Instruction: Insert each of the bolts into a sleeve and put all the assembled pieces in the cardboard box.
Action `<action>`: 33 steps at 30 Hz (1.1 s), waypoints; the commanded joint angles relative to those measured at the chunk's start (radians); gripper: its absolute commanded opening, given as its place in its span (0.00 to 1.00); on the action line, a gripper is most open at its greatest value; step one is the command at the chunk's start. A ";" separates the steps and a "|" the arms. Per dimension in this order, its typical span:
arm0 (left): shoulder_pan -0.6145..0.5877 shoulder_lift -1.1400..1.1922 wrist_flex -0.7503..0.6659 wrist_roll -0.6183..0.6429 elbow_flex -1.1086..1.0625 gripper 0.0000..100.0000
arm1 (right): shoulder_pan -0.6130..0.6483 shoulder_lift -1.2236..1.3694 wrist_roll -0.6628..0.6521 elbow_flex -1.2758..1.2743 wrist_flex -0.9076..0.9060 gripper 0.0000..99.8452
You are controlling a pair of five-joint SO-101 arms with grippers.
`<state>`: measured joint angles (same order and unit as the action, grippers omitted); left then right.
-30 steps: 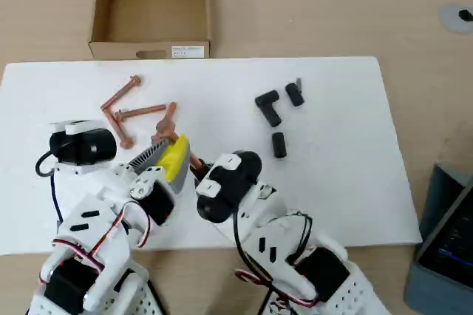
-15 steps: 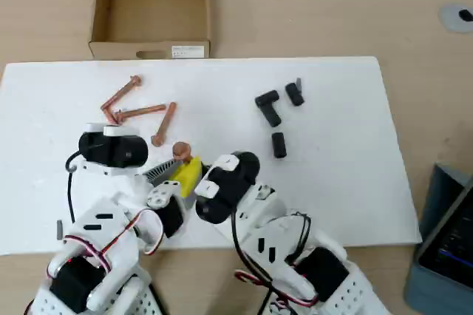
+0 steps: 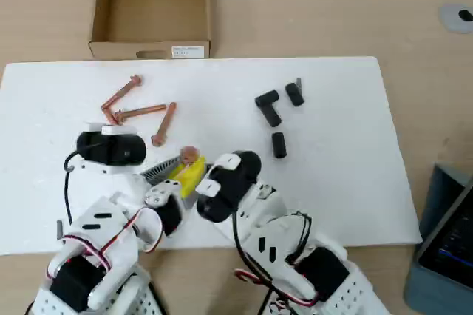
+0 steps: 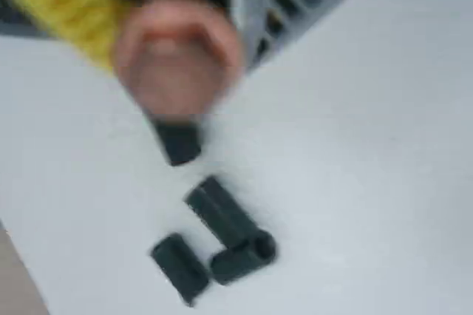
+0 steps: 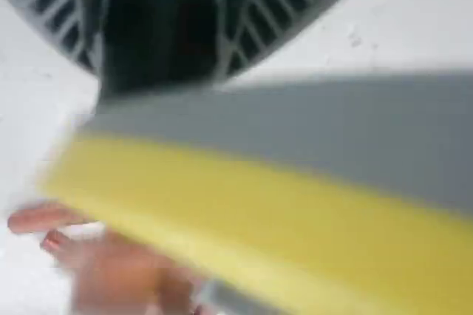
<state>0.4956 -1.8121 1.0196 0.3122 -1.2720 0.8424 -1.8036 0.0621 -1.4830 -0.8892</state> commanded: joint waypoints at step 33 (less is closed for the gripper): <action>-0.651 -0.010 0.127 -0.388 -0.084 0.00 | -0.321 -0.117 0.135 0.180 -0.193 0.01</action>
<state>-0.1258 -1.8182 1.1515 -0.0575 -1.2889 0.5846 -1.8036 0.1803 -1.3986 -1.0411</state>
